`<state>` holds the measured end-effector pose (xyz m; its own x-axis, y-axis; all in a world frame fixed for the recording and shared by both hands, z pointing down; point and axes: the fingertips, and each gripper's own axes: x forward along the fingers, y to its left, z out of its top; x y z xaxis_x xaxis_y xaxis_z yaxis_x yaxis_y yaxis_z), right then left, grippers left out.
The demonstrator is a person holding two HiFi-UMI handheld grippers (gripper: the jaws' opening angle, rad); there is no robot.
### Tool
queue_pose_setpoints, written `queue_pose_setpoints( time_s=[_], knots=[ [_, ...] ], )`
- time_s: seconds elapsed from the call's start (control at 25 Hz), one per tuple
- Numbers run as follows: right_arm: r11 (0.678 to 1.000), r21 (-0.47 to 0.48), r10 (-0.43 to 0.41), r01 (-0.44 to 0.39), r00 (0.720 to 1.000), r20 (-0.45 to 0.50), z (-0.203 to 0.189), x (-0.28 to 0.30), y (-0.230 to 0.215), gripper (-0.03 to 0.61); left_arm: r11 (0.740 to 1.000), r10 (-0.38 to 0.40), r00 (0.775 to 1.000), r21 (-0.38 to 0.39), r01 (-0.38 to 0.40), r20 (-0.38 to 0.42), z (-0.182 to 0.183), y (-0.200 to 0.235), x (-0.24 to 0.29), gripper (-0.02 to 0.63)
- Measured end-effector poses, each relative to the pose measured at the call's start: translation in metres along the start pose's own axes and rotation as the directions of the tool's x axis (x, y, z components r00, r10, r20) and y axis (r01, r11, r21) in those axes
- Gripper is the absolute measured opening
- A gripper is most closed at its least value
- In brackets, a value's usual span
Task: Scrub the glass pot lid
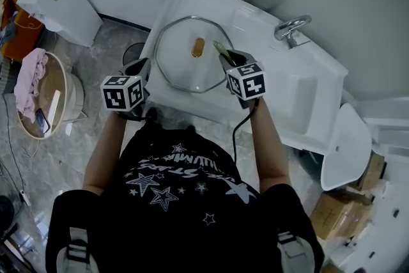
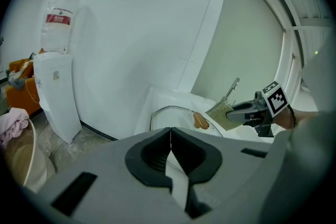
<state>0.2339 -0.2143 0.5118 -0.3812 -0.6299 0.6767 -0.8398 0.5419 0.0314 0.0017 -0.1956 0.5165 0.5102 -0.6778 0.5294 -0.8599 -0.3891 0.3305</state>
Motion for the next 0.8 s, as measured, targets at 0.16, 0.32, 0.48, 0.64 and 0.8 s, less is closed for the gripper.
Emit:
queue_pose_setpoints(
  time_s=[0.16, 0.32, 0.48, 0.64, 0.8],
  knots=[
    [0.994, 0.070, -0.085, 0.090, 0.994, -0.069, -0.023, 0.007, -0.001, 0.072, 0.999, -0.032, 0.999, 0.016, 0.032, -0.022, 0.005, 0.012, 0.005, 0.009],
    [0.968, 0.195, -0.139, 0.158, 0.984, -0.110, -0.044, 0.006, 0.004, 0.072, 0.997, -0.070, 0.996, 0.039, 0.072, -0.051, 0.009, 0.019, 0.014, 0.011],
    [0.939, 0.271, -0.193, 0.213, 0.976, -0.100, -0.050, 0.005, 0.013, 0.072, 0.992, -0.108, 0.991, 0.056, 0.112, -0.077, 0.011, 0.022, 0.022, 0.011],
    [0.924, 0.302, -0.217, 0.234, 0.972, -0.090, -0.044, 0.009, 0.028, 0.072, 0.988, -0.132, 0.987, 0.067, 0.139, -0.090, 0.012, 0.023, 0.026, 0.011],
    [0.915, 0.320, -0.232, 0.244, 0.970, -0.077, -0.040, 0.013, 0.048, 0.074, 0.985, -0.150, 0.984, 0.067, 0.156, -0.096, 0.011, 0.022, 0.025, 0.010]
  ],
)
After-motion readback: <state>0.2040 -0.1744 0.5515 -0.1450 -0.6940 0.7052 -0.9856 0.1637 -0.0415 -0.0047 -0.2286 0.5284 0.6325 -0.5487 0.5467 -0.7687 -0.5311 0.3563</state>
